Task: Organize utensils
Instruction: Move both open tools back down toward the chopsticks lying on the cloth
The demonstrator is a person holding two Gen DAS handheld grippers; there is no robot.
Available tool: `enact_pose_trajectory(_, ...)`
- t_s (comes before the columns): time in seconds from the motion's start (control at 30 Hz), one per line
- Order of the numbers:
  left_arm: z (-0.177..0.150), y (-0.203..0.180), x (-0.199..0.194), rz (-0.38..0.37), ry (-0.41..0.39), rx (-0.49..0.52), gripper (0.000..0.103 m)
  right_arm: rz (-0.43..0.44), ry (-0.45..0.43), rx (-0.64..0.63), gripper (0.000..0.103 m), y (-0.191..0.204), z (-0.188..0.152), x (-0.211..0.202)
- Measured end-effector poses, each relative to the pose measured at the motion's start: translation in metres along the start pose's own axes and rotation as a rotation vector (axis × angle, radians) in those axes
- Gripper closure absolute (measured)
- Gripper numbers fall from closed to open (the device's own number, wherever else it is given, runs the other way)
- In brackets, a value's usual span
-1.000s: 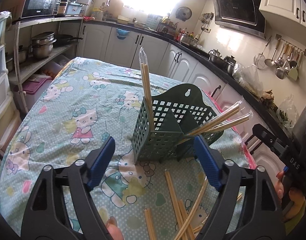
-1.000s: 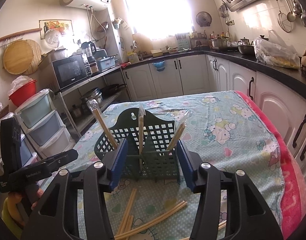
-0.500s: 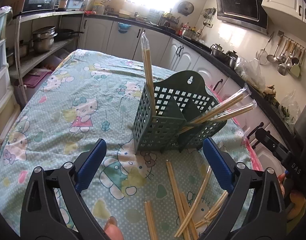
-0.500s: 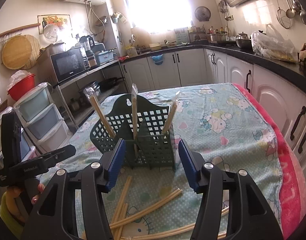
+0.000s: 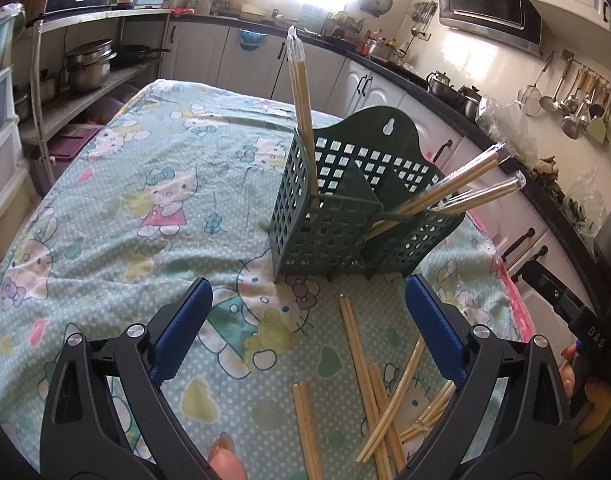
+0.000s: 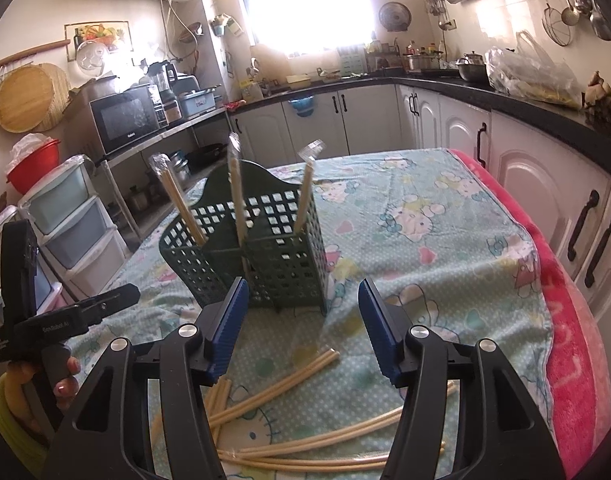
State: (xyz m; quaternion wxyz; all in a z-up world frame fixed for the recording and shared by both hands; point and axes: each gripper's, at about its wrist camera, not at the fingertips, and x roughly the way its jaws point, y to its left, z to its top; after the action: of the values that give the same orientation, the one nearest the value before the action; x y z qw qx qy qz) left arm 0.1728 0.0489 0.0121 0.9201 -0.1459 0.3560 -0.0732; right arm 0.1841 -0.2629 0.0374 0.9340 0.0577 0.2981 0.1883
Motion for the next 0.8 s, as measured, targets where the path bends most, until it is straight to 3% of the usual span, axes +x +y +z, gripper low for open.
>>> enact_pose_trajectory(0.8,-0.038,0.007,0.024,0.036,0.125,0.015,0.014,-0.076,0.120,0.042,0.044,-0.040,-0.044,0.004)
